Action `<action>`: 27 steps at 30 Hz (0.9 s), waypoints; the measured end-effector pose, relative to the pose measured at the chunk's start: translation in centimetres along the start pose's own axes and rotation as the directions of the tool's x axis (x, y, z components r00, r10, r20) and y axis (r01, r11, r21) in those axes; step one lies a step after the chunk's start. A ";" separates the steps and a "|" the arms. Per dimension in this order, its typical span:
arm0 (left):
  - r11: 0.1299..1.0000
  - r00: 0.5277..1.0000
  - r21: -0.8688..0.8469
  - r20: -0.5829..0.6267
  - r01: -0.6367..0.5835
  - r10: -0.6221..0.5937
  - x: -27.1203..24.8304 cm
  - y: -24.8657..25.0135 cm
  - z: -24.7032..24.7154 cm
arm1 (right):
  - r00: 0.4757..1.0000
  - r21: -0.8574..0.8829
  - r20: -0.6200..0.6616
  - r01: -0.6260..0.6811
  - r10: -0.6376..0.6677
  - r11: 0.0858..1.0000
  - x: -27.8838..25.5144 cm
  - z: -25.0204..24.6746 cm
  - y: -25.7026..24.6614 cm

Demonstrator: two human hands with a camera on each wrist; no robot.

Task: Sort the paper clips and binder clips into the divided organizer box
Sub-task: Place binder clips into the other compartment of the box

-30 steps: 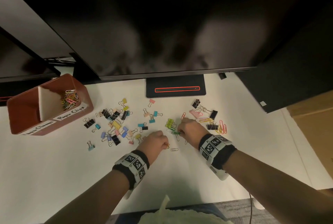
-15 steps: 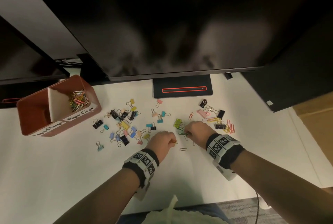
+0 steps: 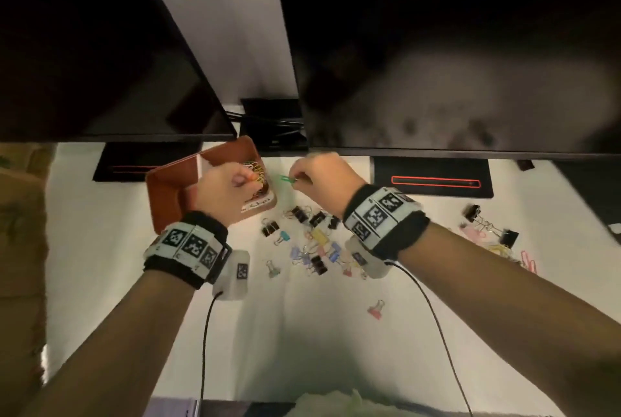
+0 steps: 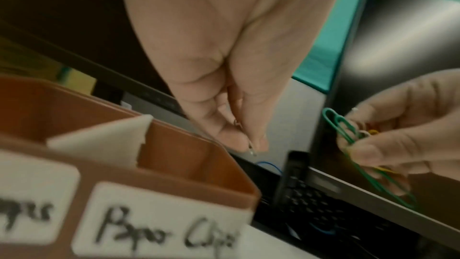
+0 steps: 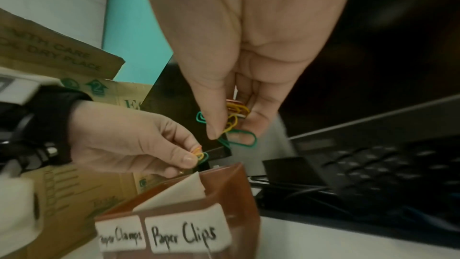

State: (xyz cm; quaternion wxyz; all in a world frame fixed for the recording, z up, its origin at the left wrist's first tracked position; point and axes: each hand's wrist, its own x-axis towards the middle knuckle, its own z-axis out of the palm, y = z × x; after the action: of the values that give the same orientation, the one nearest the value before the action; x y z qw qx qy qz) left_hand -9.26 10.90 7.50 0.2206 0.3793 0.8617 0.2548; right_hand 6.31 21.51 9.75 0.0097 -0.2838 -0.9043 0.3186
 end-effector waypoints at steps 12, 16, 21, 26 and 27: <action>0.990 0.991 0.088 0.094 -0.108 0.099 0.7 -1.9 -1.9 | 0.998 0.242 -0.007 -0.053 0.057 0.969 5.1 4.8 -2.8; 0.972 0.955 -0.118 0.195 -0.203 0.223 -2.2 1.6 1.2 | 0.997 0.154 -0.072 -0.025 0.036 0.988 -2.1 2.7 2.9; 0.946 0.863 -0.152 0.390 -0.285 0.323 -5.4 6.6 8.8 | 0.942 0.033 -0.039 -0.332 0.334 0.943 -12.4 0.6 12.3; 0.936 0.773 -0.087 0.541 -0.340 0.331 -7.9 10.6 16.1 | 0.866 0.066 0.009 -0.499 0.499 0.864 -18.4 0.3 18.8; 0.929 0.760 -0.055 0.558 -0.366 0.333 -8.2 11.4 17.3 | 0.864 0.078 0.029 -0.504 0.503 0.860 -18.9 0.3 19.4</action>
State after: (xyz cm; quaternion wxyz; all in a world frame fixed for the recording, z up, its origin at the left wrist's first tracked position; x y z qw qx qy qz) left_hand 11.86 16.00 2.57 0.4001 0.5970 0.6802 0.1443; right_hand 31.93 23.86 1.25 -0.0654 -0.5083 -0.7849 0.3484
